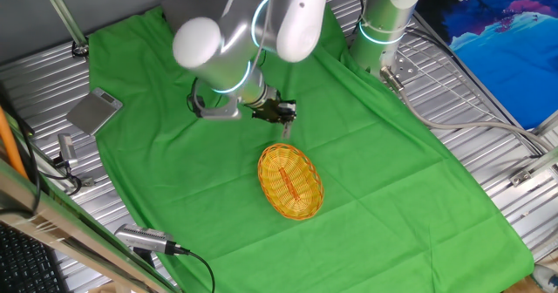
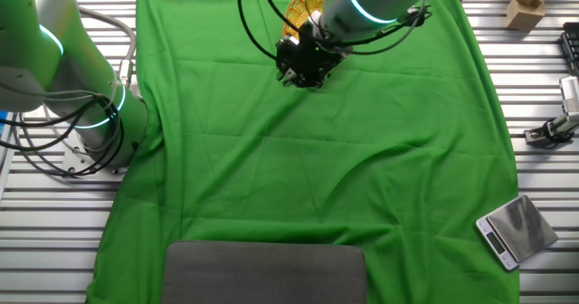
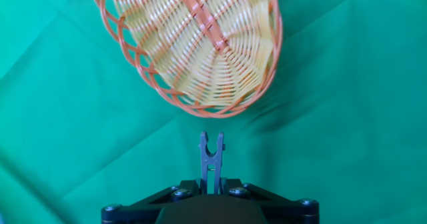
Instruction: Use a clamp
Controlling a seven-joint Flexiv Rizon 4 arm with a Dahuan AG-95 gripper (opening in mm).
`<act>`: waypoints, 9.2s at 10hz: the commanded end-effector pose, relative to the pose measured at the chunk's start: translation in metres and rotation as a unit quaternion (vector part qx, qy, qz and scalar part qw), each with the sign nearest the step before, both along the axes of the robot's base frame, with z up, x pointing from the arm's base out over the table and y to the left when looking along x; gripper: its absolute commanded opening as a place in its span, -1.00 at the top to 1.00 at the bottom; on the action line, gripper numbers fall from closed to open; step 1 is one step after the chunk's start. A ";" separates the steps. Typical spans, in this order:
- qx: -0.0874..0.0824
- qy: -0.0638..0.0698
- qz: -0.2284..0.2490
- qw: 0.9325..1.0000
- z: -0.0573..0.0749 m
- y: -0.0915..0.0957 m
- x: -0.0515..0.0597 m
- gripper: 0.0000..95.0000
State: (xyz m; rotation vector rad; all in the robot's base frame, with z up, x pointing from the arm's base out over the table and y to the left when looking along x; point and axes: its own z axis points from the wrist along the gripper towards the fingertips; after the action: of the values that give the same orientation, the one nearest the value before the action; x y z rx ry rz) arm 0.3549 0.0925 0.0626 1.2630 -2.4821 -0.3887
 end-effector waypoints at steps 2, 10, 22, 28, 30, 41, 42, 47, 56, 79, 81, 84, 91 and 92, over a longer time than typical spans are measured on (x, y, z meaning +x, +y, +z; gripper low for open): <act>0.013 -0.013 -0.011 1.000 0.003 -0.004 0.010 1.00; 0.019 -0.045 -0.035 0.998 0.003 -0.005 0.015 1.00; 0.006 -0.041 -0.031 0.999 -0.001 -0.004 0.026 1.00; -0.027 0.089 -0.034 0.995 0.003 -0.006 0.033 1.00; -0.035 0.104 -0.034 0.993 0.008 -0.003 0.032 1.00; -0.038 0.115 -0.029 0.992 0.010 -0.001 0.032 1.00; -0.052 0.132 -0.026 0.990 0.010 -0.001 0.032 1.00; -0.062 0.170 -0.018 0.983 0.009 0.002 0.026 1.00; -0.063 0.172 -0.025 0.983 0.010 0.021 0.024 1.00; -0.058 0.159 -0.039 0.985 -0.005 0.057 0.063 1.00; -0.061 0.160 -0.039 0.984 -0.005 0.063 0.066 1.00; -0.060 0.160 -0.040 0.985 -0.005 0.069 0.069 1.00; -0.064 0.158 -0.046 0.984 -0.003 0.082 0.075 1.00; -0.064 0.157 -0.046 0.984 -0.002 0.083 0.075 1.00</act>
State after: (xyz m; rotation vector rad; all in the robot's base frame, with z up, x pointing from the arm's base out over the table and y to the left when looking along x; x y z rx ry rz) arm 0.4310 0.1760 0.0601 0.9545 -2.2602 -0.4095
